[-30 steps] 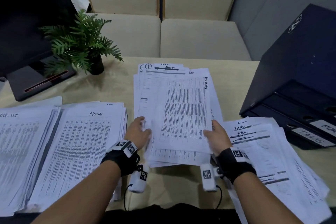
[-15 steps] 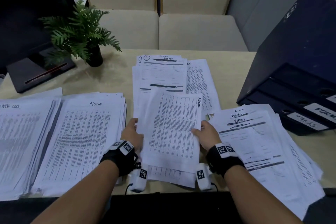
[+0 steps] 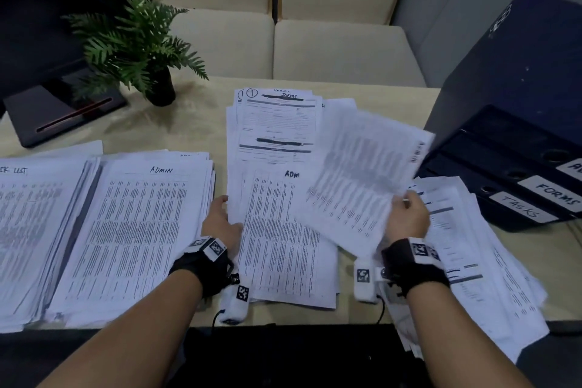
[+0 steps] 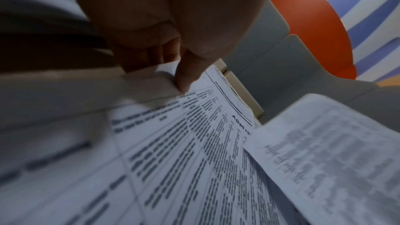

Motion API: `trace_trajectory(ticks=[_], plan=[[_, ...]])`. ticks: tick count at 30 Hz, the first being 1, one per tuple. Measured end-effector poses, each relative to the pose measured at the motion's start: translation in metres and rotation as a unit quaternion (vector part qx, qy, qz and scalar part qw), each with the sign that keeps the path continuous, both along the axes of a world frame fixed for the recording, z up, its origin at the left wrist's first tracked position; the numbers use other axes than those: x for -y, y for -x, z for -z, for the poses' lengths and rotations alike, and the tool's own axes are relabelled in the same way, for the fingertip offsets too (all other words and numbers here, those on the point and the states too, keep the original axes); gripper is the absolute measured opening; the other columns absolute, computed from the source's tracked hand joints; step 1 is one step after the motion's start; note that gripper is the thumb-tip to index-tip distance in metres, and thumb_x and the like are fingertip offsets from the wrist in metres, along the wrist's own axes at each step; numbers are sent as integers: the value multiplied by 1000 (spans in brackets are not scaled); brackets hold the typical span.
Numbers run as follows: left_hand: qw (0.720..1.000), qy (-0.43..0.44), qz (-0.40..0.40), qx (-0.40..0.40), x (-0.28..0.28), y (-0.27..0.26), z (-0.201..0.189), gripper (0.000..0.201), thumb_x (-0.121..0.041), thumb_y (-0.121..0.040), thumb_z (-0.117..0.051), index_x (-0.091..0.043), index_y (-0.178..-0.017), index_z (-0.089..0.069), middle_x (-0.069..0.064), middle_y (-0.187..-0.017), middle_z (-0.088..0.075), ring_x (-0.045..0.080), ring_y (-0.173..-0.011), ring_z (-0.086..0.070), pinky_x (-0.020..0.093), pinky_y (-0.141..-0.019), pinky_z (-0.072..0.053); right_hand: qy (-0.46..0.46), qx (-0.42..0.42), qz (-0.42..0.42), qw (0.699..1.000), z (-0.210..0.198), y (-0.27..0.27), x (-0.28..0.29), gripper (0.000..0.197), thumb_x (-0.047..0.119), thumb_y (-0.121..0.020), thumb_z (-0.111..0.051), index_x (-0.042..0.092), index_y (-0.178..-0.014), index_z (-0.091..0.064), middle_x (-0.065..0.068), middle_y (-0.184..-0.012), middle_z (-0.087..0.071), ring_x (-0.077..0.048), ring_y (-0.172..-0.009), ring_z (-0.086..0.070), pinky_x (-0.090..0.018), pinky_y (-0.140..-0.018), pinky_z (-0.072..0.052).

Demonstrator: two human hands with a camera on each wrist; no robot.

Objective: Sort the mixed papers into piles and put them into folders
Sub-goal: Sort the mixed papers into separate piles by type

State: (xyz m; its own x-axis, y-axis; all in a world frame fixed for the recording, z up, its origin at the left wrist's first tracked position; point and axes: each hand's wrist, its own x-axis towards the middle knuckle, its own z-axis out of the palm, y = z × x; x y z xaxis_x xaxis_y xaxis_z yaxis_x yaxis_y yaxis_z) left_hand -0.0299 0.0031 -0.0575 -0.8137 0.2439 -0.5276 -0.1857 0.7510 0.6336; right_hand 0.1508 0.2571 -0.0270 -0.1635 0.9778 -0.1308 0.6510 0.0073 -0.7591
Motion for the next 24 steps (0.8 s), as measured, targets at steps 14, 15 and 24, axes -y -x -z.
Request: trace_trajectory(ticks=[14,15,24], plan=[[988,-157,8,-5,3,12,-44,41,-15,-86,-67,-17,-125,-53,3,-110,-64,20,-100,-61,34,-91,-48,161,-59,-274,946,14,33,49,15,19,-92,-60,14,-79,-59,-9,-78,-65,-21,-68,-56,-31,-67,-44],[989,-143,-3,-24,10,13,-44,34,-13,-86,-67,-19,-118,-57,1,-105,-67,21,-98,-63,32,-88,-48,180,-60,-268,944,17,37,55,13,20,-92,-62,18,-79,-61,-7,-78,-65,-21,-67,-56,-32,-66,-45],[993,-35,-87,-71,88,30,-34,39,-9,-87,-61,-13,-125,-56,15,-108,-66,36,-91,-62,45,-84,-52,146,197,-211,946,39,33,82,45,26,-87,-68,4,-119,-47,-14,-117,-55,-29,-99,-56,-30,-76,-47]])
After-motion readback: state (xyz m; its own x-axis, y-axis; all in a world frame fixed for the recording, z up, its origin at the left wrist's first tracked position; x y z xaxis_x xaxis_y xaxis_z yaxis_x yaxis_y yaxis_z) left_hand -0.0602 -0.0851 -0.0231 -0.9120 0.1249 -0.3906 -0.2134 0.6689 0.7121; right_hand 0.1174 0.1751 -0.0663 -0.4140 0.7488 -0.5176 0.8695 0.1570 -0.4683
